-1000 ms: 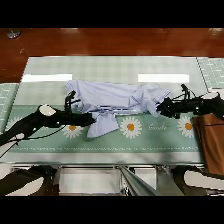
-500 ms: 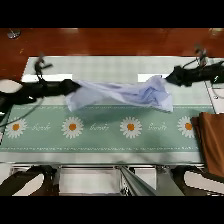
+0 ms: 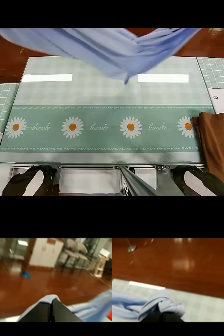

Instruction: Fold the shirts.

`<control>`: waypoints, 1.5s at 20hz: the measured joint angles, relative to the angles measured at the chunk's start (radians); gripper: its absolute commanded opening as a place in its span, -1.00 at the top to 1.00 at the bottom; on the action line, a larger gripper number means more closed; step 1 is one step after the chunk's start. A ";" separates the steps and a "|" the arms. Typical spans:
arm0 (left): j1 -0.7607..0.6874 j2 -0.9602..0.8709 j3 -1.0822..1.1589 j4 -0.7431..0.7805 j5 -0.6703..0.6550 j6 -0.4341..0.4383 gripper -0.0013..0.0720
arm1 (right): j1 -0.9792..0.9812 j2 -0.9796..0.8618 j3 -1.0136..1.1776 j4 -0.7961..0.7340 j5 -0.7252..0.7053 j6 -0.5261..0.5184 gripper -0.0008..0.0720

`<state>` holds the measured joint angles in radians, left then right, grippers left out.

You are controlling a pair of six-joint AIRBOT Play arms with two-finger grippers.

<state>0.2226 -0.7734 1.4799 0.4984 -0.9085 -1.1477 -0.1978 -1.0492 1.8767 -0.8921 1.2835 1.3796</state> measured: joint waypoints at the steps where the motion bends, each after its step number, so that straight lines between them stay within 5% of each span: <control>1: 0.033 0.044 0.022 0.029 0.000 -0.005 0.91 | 0.000 0.044 0.012 -0.016 0.010 0.002 0.92; 10: 0.256 0.345 -0.110 0.543 -0.247 -0.226 0.91 | 0.000 0.311 -0.115 -0.301 0.146 0.090 0.92; 19: 0.183 0.379 -0.808 0.278 -0.262 -0.194 0.91 | 0.000 0.228 -0.640 -0.473 0.045 0.107 0.92; 28: -0.108 0.049 -1.066 0.216 0.083 -0.158 0.90 | 0.000 -0.304 -0.582 -0.372 -0.152 0.167 0.91; 29: -0.130 -0.002 -1.057 0.212 0.106 -0.157 0.61 | 0.000 -0.351 -0.559 -0.348 -0.148 0.172 0.53; 30: -0.150 -0.055 -1.041 0.212 0.117 -0.154 -0.39 | 0.000 -0.393 -0.536 -0.324 -0.139 0.180 -0.54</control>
<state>0.0731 -0.8288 0.4389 0.7105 -0.7918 -1.3022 -0.1978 -1.4425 1.3403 -1.2163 1.1446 1.5593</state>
